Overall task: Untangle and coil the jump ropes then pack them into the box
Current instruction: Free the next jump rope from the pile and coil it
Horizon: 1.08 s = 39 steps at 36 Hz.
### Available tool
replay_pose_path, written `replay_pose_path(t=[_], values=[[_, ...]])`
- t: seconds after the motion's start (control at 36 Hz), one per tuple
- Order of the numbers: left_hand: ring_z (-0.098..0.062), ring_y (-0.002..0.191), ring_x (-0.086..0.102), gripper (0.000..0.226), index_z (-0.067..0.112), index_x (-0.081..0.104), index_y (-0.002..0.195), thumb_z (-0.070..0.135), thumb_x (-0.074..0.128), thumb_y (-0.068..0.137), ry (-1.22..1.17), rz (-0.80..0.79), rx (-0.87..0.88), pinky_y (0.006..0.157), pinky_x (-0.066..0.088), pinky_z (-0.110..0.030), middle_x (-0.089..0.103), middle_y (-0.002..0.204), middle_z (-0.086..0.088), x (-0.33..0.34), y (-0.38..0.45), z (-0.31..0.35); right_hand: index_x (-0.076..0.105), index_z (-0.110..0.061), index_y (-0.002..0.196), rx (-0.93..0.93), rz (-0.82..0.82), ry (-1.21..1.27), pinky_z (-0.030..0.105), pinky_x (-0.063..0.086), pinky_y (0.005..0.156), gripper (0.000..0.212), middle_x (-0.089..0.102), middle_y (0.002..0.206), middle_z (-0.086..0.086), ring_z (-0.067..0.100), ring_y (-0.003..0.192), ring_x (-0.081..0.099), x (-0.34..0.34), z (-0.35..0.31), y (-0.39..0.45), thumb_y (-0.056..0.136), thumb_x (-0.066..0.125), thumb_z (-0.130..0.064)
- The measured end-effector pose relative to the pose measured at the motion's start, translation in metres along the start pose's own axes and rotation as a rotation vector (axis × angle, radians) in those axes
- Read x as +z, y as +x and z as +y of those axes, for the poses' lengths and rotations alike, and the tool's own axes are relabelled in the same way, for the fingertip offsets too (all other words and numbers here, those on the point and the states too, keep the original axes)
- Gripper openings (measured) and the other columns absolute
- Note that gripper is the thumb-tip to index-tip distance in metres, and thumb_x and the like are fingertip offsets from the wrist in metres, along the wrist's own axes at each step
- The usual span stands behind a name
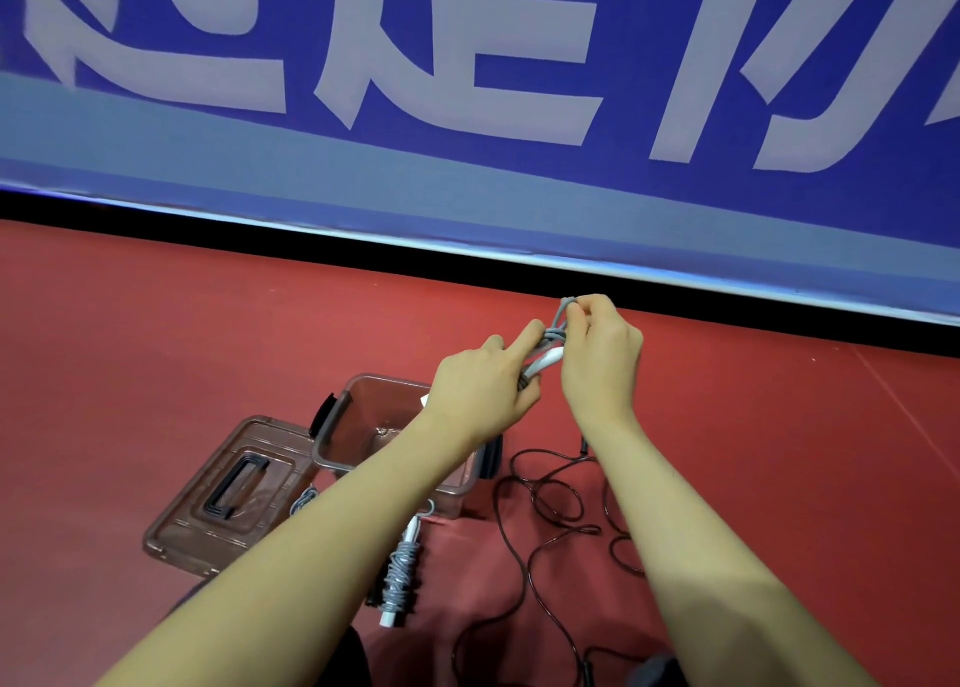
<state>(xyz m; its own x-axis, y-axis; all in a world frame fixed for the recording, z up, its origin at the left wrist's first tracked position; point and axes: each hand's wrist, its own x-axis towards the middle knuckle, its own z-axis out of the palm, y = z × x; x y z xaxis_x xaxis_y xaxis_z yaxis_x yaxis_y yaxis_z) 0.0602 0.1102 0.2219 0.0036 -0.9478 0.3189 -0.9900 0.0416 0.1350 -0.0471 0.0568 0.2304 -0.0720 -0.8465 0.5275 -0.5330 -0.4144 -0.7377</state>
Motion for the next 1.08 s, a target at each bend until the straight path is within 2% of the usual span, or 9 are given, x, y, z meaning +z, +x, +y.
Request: replay_pose_path(t=[0.19, 0.36, 0.5, 0.61, 0.72, 0.83, 0.94, 1.03, 1.08], values=[[-0.034, 0.074, 0.058, 0.051, 0.028, 0.028, 0.143, 0.038, 0.041, 0.094, 0.031, -0.021, -0.013, 0.057, 0.034, -0.029, 0.040, 0.085, -0.002, -0.009, -0.006, -0.001, 0.063, -0.004, 0.081, 0.017, 0.017, 0.057, 0.043, 0.045, 0.061, 0.019, 0.060, 0.065, 0.012, 0.031, 0.064, 0.053, -0.003, -0.009, -0.007, 0.093, 0.049, -0.011], [-0.033, 0.080, 0.058, 0.053, 0.029, 0.026, 0.140, 0.051, 0.039, 0.094, -0.076, -0.031, 0.002, 0.061, 0.038, -0.031, 0.050, 0.093, -0.006, -0.014, -0.020, -0.002, 0.066, -0.014, 0.082, 0.101, -0.031, 0.071, 0.036, 0.045, 0.066, 0.015, 0.064, 0.070, 0.001, 0.026, 0.074, 0.059, -0.010, -0.020, -0.013, 0.090, 0.054, -0.015], [-0.037, 0.087, 0.056, 0.038, 0.029, 0.027, 0.137, 0.033, 0.032, 0.099, -0.263, -0.077, 0.000, 0.072, 0.045, -0.040, 0.050, 0.099, -0.008, -0.018, -0.032, -0.001, 0.067, -0.017, 0.077, 0.128, -0.084, 0.116, 0.035, 0.046, 0.070, 0.013, 0.064, 0.069, -0.006, 0.023, 0.077, 0.061, -0.018, -0.024, -0.017, 0.086, 0.057, -0.015], [-0.036, 0.091, 0.055, 0.036, 0.031, 0.029, 0.135, 0.032, 0.032, 0.099, -0.373, -0.090, -0.035, 0.077, 0.047, -0.043, 0.053, 0.100, -0.008, -0.014, -0.037, -0.009, 0.069, -0.018, 0.080, 0.123, -0.187, 0.181, 0.031, 0.047, 0.070, 0.013, 0.065, 0.069, -0.008, 0.020, 0.076, 0.064, -0.013, -0.022, -0.019, 0.087, 0.059, -0.015], [-0.031, 0.092, 0.055, 0.035, 0.034, 0.029, 0.133, 0.033, 0.033, 0.099, -0.505, -0.102, -0.093, 0.078, 0.047, -0.043, 0.058, 0.101, -0.007, -0.003, -0.042, -0.027, 0.068, -0.007, 0.095, 0.163, -0.293, 0.240, 0.024, 0.046, 0.072, 0.014, 0.066, 0.074, 0.001, 0.021, 0.077, 0.063, 0.003, -0.023, -0.024, 0.090, 0.060, -0.016], [-0.024, 0.084, 0.058, 0.032, 0.034, 0.032, 0.131, 0.034, 0.033, 0.099, -0.602, -0.109, -0.189, 0.077, 0.050, -0.045, 0.061, 0.099, -0.003, 0.010, -0.050, -0.050, 0.065, -0.011, 0.086, 0.223, -0.440, 0.242, 0.045, 0.055, 0.077, 0.013, 0.067, 0.074, 0.003, 0.029, 0.077, 0.067, 0.034, -0.017, -0.035, 0.093, 0.056, -0.019], [-0.023, 0.084, 0.061, 0.034, 0.032, 0.033, 0.134, 0.035, 0.035, 0.099, -0.636, -0.103, -0.300, 0.078, 0.050, -0.043, 0.065, 0.098, -0.003, 0.026, -0.064, -0.077, 0.061, -0.009, 0.087, 0.332, -0.555, 0.337, 0.029, 0.058, 0.065, 0.013, 0.067, 0.076, 0.008, 0.024, 0.069, 0.067, 0.067, -0.014, -0.059, 0.094, 0.050, -0.010], [-0.025, 0.089, 0.062, 0.037, 0.029, 0.034, 0.136, 0.035, 0.036, 0.099, -0.647, -0.104, -0.391, 0.082, 0.049, -0.040, 0.066, 0.097, -0.006, 0.040, -0.078, -0.101, 0.057, -0.009, 0.093, 0.443, -0.651, 0.403, 0.031, 0.058, 0.066, 0.005, 0.065, 0.074, 0.007, 0.022, 0.067, 0.066, 0.097, -0.007, -0.082, 0.094, 0.053, -0.008], [-0.025, 0.088, 0.062, 0.036, 0.027, 0.036, 0.134, 0.035, 0.038, 0.099, -0.659, -0.104, -0.457, 0.082, 0.049, -0.039, 0.067, 0.095, -0.005, 0.050, -0.091, -0.115, 0.054, -0.010, 0.090, 0.500, -0.723, 0.449, 0.031, 0.057, 0.066, 0.009, 0.062, 0.074, 0.009, 0.020, 0.066, 0.063, 0.116, -0.001, -0.098, 0.093, 0.052, -0.002]])
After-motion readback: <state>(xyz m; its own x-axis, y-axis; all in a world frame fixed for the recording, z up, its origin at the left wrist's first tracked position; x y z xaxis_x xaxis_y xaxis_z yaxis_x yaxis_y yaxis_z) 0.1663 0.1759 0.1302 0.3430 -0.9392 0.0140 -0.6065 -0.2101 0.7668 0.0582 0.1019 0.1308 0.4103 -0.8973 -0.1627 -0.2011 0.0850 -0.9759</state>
